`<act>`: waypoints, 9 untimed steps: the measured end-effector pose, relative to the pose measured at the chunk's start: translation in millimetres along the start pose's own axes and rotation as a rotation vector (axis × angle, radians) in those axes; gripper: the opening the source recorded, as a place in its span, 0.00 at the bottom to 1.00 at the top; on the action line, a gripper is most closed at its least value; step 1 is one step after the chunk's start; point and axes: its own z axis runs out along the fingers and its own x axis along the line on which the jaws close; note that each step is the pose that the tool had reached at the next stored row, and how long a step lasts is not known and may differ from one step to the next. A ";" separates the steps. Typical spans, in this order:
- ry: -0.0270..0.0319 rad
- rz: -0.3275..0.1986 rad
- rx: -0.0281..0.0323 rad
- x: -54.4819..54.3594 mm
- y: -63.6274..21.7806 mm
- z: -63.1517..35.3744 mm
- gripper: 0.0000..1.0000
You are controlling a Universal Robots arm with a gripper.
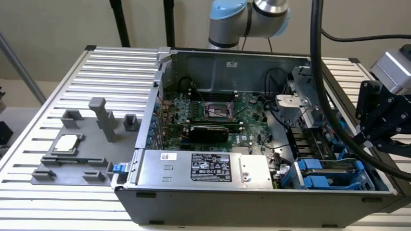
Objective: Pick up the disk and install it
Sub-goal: 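Insert the first disk wire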
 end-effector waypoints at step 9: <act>0.0005 -0.002 -0.0002 -7.3 -6.6 16.9 0.00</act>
